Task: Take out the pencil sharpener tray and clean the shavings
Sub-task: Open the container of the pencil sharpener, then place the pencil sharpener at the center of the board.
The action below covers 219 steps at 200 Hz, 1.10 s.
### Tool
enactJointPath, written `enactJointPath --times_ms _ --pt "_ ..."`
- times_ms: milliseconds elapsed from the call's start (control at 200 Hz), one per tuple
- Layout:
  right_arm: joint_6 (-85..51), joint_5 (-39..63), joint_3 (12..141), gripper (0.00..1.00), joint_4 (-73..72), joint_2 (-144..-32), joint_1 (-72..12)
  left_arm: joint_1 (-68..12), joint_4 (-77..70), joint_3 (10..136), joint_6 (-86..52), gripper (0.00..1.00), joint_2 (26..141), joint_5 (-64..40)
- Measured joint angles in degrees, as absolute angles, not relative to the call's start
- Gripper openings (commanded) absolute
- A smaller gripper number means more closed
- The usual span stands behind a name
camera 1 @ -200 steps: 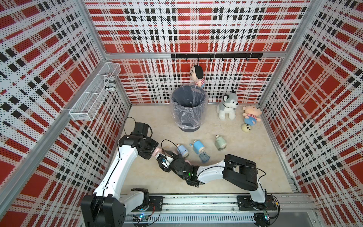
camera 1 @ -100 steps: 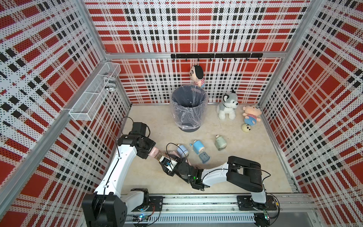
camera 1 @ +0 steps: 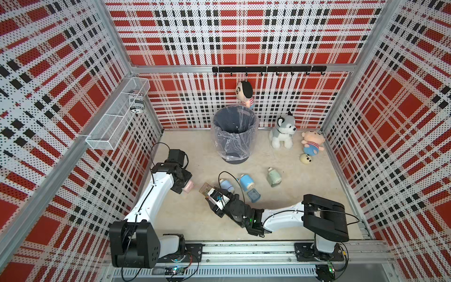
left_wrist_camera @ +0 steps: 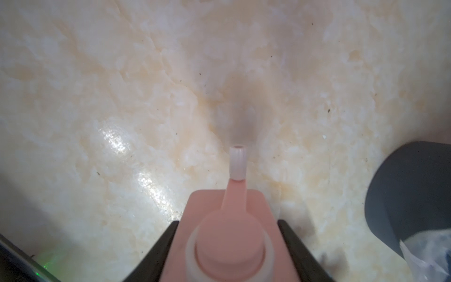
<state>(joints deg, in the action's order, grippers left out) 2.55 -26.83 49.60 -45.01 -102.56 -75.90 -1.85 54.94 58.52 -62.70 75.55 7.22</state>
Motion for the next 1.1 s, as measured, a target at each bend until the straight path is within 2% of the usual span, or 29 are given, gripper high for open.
enactJointPath --times_ms 591,676,877,1097 --pt "-5.3 -27.6 49.5 0.44 -36.1 -97.2 -71.9 -1.8 44.9 52.5 -60.0 0.49 85.7 12.3" --pt "-6.2 -27.2 49.6 0.44 -35.2 -96.7 -71.1 -1.8 44.5 52.1 -59.2 0.58 85.7 12.7" --pt "-8.2 -26.5 50.4 0.44 -32.4 -96.5 -69.2 -1.8 43.5 49.7 -57.9 0.65 85.8 13.0" --pt "-9.1 -26.2 53.8 0.44 -29.7 -96.5 -68.5 -1.9 42.7 49.2 -57.4 0.83 85.5 13.1"
